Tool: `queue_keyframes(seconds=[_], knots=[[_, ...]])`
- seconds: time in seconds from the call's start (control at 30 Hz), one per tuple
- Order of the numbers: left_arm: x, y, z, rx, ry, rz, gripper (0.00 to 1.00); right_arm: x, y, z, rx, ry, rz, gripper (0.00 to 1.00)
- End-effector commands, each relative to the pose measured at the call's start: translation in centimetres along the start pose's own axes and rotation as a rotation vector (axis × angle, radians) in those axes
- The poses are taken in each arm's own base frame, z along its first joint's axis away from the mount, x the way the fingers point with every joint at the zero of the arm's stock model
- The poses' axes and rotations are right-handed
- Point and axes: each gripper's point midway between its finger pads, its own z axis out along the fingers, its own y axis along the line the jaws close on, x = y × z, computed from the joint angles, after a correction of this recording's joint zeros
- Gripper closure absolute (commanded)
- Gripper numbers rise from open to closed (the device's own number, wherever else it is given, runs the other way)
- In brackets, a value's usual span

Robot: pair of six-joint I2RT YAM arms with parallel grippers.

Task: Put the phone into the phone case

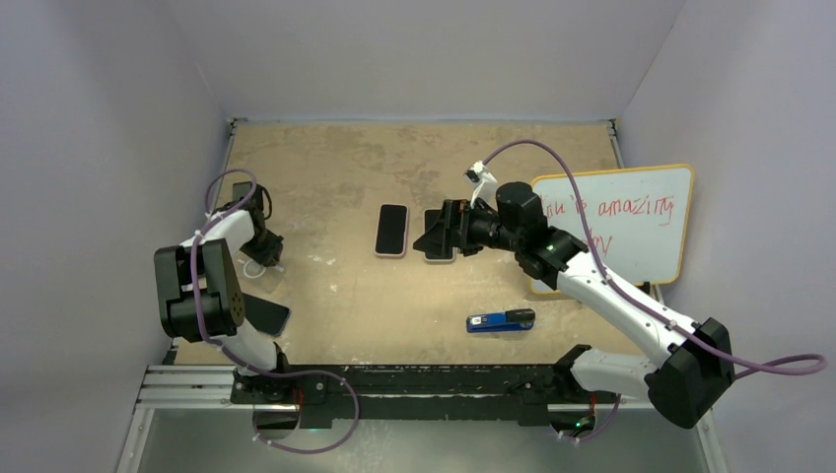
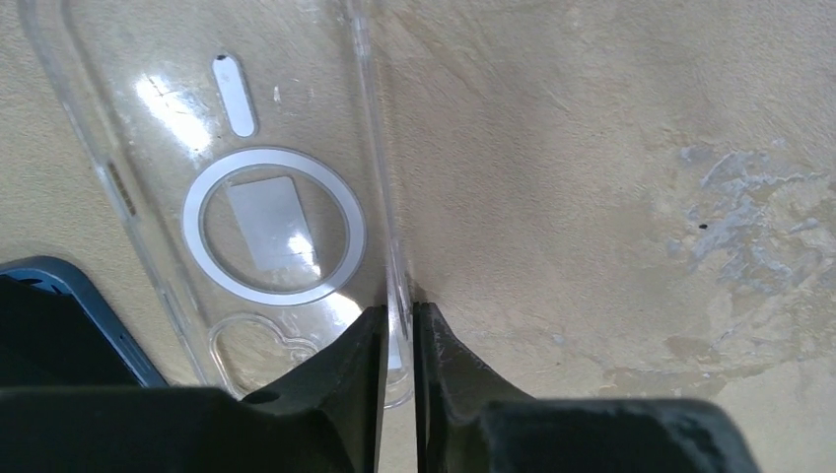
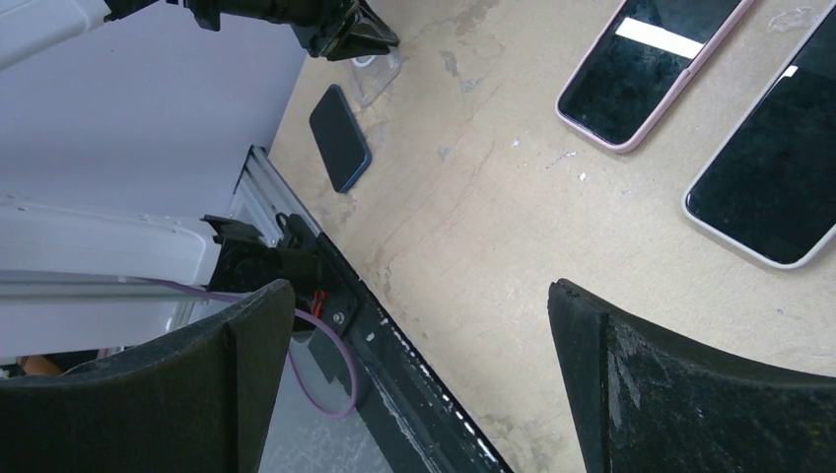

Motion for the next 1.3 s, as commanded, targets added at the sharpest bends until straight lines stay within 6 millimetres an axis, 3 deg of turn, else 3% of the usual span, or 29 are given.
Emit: queue_keyframes(seconds=[0.0,0.13,0.37,0.67,0.9,1.27], knots=[[3.4,1.4,1.1,-0.035,0.125,0.053,0.85,-0.6,0.6,-0.5,-0.013,-0.030,-0.015,0.01],[4.8,1.4,1.0,0.004,0.167,0.062,1.00,-0.6,0.6,-0.5,-0.011,-0.034,-0.012,0.02],[7.0,-1.4,-2.5,0.088,0.125,0.197,1.00,-0.4,0.1,-0.5,0.010,-0.040,0.003,0.01],[13.1,-4.2,-7.6,0.229,0.131,0.389,1.00,-0.4,-0.4,-0.6,0.037,-0.048,0.015,0.01],[19.2,-5.9,-10.6,0.335,0.110,0.636,1.00,-0.4,-1.0,-0.5,0.060,-0.060,0.025,0.01],[25.3,-6.7,-11.2,0.404,0.160,0.782,1.00,-0.2,-1.3,-1.0,0.079,-0.072,0.032,0.01]])
